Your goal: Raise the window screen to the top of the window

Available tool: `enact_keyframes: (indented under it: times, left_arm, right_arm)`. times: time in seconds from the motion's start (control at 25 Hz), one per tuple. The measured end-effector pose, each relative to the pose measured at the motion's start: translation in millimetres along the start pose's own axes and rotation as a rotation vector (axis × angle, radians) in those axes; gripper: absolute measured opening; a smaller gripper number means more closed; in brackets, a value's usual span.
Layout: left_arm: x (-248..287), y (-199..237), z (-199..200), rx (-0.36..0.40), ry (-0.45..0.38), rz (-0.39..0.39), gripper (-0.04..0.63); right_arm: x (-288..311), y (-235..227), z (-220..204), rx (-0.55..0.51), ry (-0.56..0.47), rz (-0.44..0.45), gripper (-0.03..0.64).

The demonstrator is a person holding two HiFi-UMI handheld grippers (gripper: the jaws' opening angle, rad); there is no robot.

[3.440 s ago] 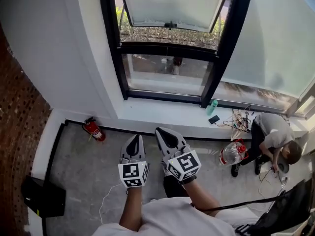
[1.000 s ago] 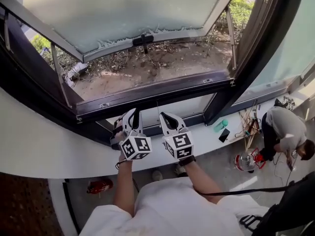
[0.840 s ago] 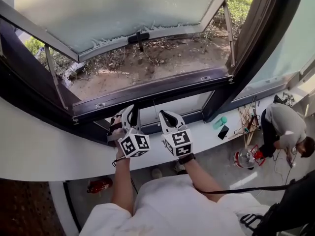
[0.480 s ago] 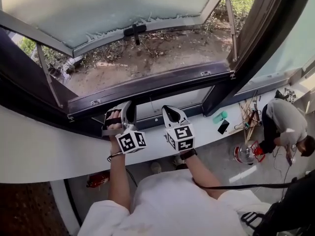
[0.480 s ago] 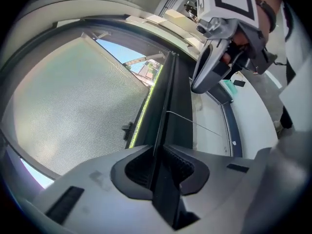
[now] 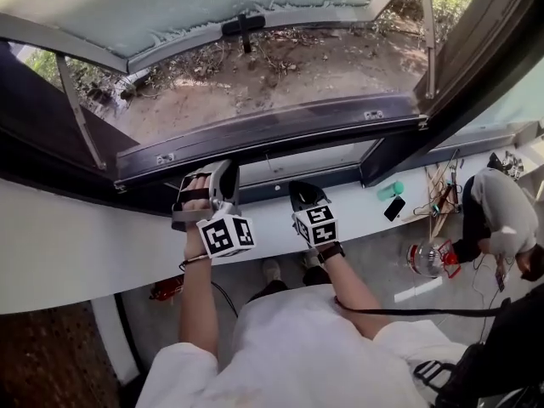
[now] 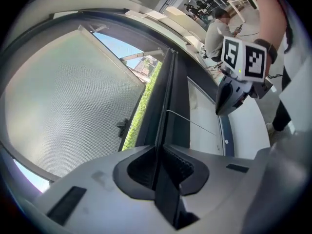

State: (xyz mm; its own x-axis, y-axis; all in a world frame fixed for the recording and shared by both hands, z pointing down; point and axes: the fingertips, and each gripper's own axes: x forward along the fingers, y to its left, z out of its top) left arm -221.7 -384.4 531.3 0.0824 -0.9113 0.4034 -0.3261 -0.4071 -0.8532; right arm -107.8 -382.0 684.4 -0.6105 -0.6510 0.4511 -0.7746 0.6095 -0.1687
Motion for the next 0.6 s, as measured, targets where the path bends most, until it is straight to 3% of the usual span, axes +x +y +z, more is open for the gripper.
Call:
enact_keyframes:
  times: [0.16, 0.28, 0.44, 0.6]
  left_arm:
    - [2.2, -0.3, 0.5, 0.02, 0.012, -0.074, 0.041]
    - [1.5, -1.4, -0.6, -0.001, 0.014, -0.085, 0.041]
    - [0.9, -1.0, -0.8, -0.016, 0.025, -0.087, 0.041]
    - [0.8, -1.5, 0.7, -0.037, 0.012, -0.07, 0.041]
  right_arm:
    - [32.8, 0.8, -51.2, -0.061, 0.116, 0.041, 0.017]
    - [62.8, 0.9, -91.5, -0.049, 0.185, 0.061, 0.103]
    - [97.7, -4.9, -130.7, -0.022, 0.262, 0.04, 0.112]
    - [128.7, -5.1, -149.6, -0.099, 0.295, 0.004, 0.112]
